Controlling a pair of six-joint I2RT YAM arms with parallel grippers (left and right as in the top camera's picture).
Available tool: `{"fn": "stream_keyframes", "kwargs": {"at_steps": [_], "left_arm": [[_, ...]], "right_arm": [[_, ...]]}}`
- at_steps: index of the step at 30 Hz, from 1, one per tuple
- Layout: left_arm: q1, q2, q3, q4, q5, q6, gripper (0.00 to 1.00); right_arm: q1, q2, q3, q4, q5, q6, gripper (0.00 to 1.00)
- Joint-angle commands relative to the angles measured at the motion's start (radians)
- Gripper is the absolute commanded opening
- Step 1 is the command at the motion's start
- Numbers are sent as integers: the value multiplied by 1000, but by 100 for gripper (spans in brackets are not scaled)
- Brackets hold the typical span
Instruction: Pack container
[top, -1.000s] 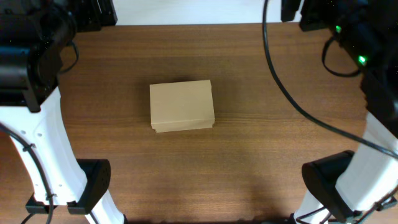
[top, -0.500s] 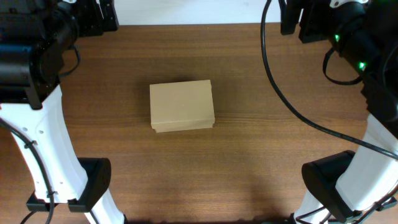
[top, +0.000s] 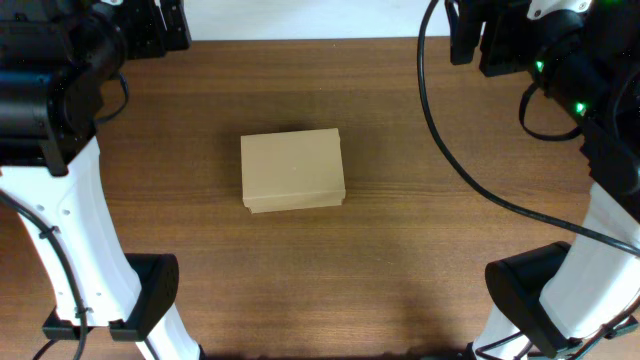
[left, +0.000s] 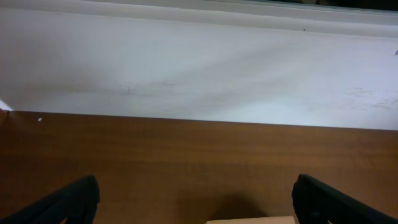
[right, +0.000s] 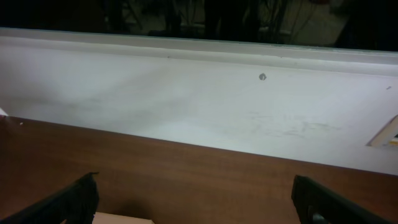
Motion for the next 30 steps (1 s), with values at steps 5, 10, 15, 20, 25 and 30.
{"fn": "stream_keyframes", "kwargs": {"at_steps": [5,10,15,20,25,30], "left_arm": [[2,3,-1,-1,-10,5,100],[2,3,-1,-1,-10,5,100],[2,3,-1,-1,-10,5,100],[2,3,-1,-1,-10,5,100],[2,3,-1,-1,-10,5,99],[2,3,-1,-1,-10,5,100]], "right_arm": [[0,2,-2,0,-2,0,99],[0,-3,-2,-20,-33,1,99],[0,-86,-62,-18,-45,1,99],[-21,-315,-399,88,-44,0,99],[-76,-580,-826,256,-44,0,99],[-134,-823,-1202,342,-44,0,99]]}}
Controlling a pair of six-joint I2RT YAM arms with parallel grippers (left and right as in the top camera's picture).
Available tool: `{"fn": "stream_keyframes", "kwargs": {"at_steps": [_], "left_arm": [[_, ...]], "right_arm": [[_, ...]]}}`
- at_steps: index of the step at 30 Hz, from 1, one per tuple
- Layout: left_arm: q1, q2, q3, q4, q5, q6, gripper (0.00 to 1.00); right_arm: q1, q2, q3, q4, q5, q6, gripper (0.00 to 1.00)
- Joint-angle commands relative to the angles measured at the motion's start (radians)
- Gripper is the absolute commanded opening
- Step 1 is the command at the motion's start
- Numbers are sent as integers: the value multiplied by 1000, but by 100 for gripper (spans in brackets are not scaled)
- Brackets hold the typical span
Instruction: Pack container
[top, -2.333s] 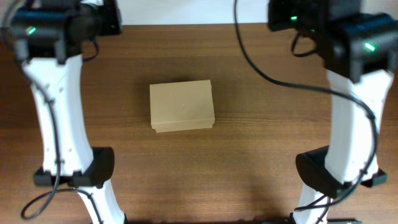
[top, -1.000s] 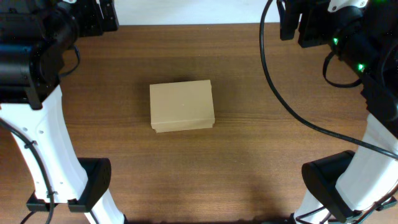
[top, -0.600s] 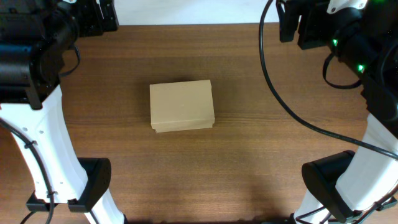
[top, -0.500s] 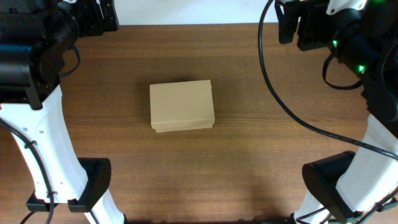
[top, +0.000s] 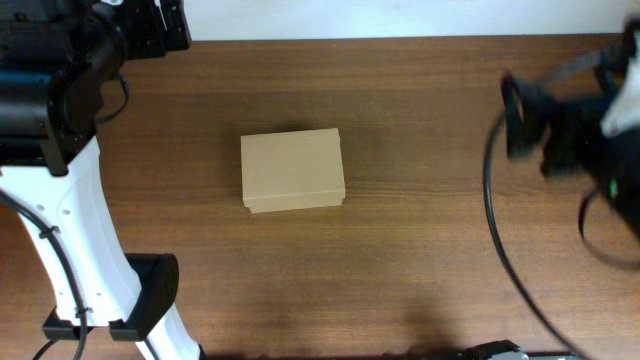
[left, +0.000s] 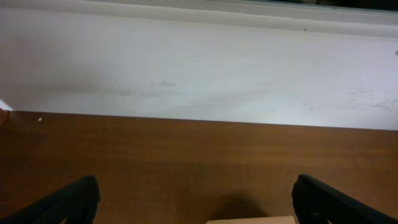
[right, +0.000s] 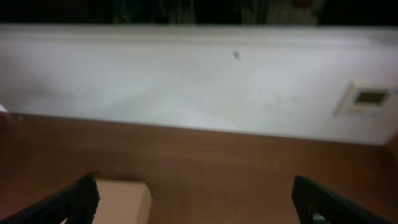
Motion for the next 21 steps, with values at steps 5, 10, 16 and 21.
{"fn": "stream_keyframes", "kwargs": {"at_steps": [5,10,16,21], "left_arm": [[2,3,-1,-1,-10,5,100],[2,3,-1,-1,-10,5,99],[2,3,-1,-1,-10,5,100],[2,3,-1,-1,-10,5,100]], "right_arm": [[-102,-300,-503,128,-5,1,99],[-135,-474,-825,276,-5,0,99],[-142,-649,-1172,459,-5,1,99],[-142,-788,-1397,581,-5,0,99]]}}
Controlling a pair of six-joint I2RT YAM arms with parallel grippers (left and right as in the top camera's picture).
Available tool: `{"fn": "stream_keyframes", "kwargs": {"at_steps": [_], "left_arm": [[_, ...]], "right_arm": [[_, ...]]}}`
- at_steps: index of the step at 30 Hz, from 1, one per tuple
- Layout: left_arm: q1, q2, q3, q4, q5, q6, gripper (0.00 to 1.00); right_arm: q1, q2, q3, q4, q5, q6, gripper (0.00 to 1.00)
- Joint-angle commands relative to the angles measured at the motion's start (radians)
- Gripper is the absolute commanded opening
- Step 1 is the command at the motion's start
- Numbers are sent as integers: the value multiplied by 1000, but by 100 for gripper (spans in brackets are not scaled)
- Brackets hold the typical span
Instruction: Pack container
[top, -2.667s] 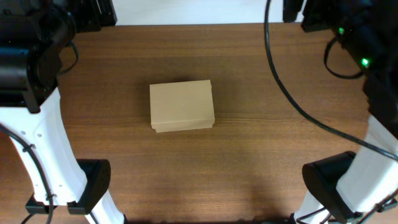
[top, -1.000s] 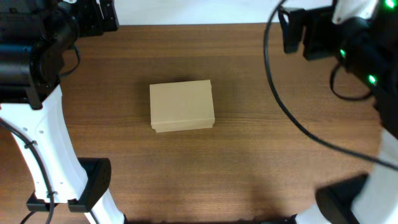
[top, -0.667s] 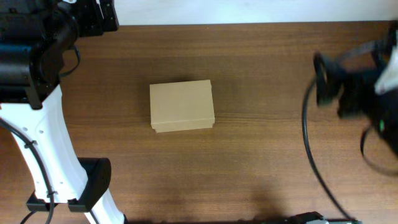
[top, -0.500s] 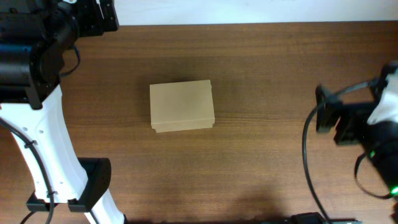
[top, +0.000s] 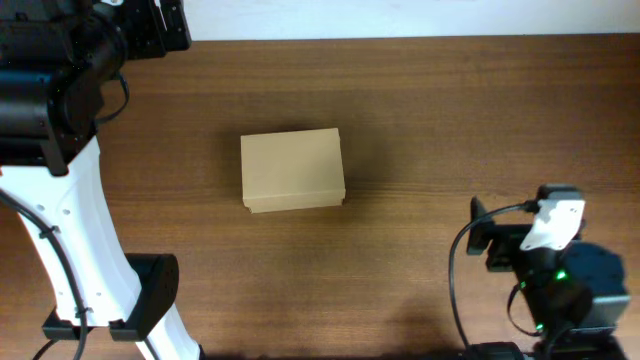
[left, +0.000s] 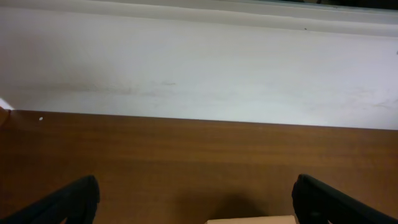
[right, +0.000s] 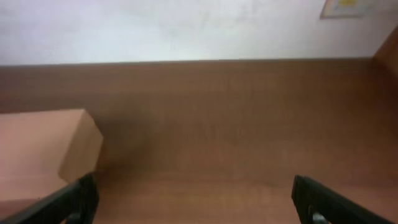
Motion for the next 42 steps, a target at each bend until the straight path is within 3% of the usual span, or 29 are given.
{"fn": "stream_keyframes", "kwargs": {"at_steps": [1,11,17,27,42], "left_arm": [[2,3,-1,1,-6,5,100],[2,3,-1,1,-6,5,100],[2,3,-1,1,-6,5,100],[2,3,-1,1,-6,5,100],[2,3,-1,1,-6,5,100]], "right_arm": [[-8,-98,-127,60,-5,0,99],[-8,-298,-465,292,-5,0,99],[-11,-366,-572,312,-5,0,99],[-70,-472,-654,312,-5,0,99],[-70,-473,-660,316,-5,0,99]]}}
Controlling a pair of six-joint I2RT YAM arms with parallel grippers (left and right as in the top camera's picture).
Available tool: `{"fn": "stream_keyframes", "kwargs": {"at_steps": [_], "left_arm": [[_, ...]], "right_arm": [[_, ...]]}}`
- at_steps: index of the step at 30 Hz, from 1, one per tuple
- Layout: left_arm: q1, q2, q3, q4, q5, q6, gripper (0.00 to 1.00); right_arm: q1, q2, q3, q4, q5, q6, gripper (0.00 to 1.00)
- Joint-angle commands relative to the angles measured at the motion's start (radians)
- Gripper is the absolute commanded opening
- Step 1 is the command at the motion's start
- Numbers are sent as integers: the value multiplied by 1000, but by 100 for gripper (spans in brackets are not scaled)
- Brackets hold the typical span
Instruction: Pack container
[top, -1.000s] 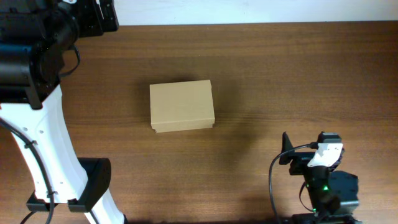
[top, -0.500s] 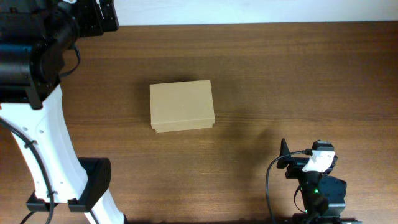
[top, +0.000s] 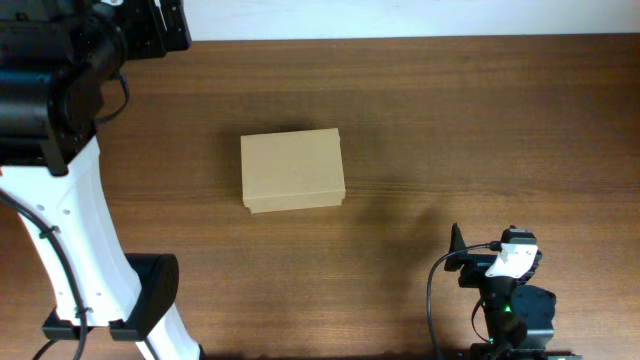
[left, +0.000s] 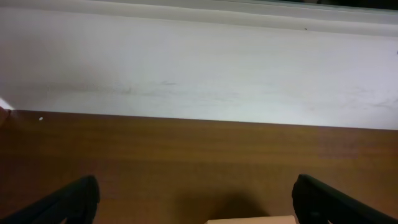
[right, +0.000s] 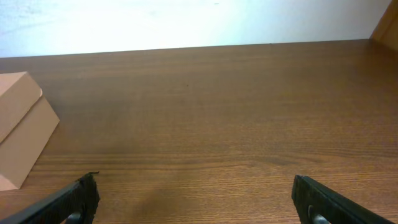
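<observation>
A closed tan cardboard box (top: 292, 170) lies left of the table's middle. Its corner shows at the left of the right wrist view (right: 18, 134), and its top edge at the bottom of the left wrist view (left: 249, 220). My left gripper (left: 196, 202) is open and empty, up at the far left, facing the white wall. My right gripper (right: 196, 199) is open and empty, low over the wood at the front right, well to the right of the box. The right arm (top: 500, 268) shows folded down there.
The brown wooden table (top: 450, 120) ends at a white wall (left: 199, 68) along its far edge. The left arm's white link and black base (top: 150, 290) stand at the front left. A brown edge (right: 387, 25) shows at the far right.
The right arm has drawn in further toward the front edge and sits lower. In its wrist view the box has shifted to the far left. The left arm and the box have not moved.
The right arm first stood at the back right, its gripper facing the wall. Then it was out over the table's right side, then down at the front right, and now lower still. The left gripper stayed open at the back left, and the box stayed put.
</observation>
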Motion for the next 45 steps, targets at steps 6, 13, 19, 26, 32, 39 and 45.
{"fn": "stream_keyframes", "kwargs": {"at_steps": [6,13,19,26,32,39,45], "left_arm": [[2,3,0,2,-7,5,100],[2,3,0,2,-7,5,100],[2,-19,-1,2,-7,5,100],[2,-232,-187,2,-7,5,100],[2,-535,-618,218,-45,6,100],[2,-961,-1251,734,-45,5,100],[2,-1260,-1678,1064,-45,5,100]], "right_arm": [[-10,-12,-10,7,-6,0,99],[-10,-12,-10,7,-5,0,99],[-10,-12,-10,7,-5,0,99],[-10,-12,-10,7,-5,0,99],[-10,-12,-10,7,-5,0,99],[-10,-12,-10,7,-5,0,99],[-10,-12,-10,7,-5,0,99]]}}
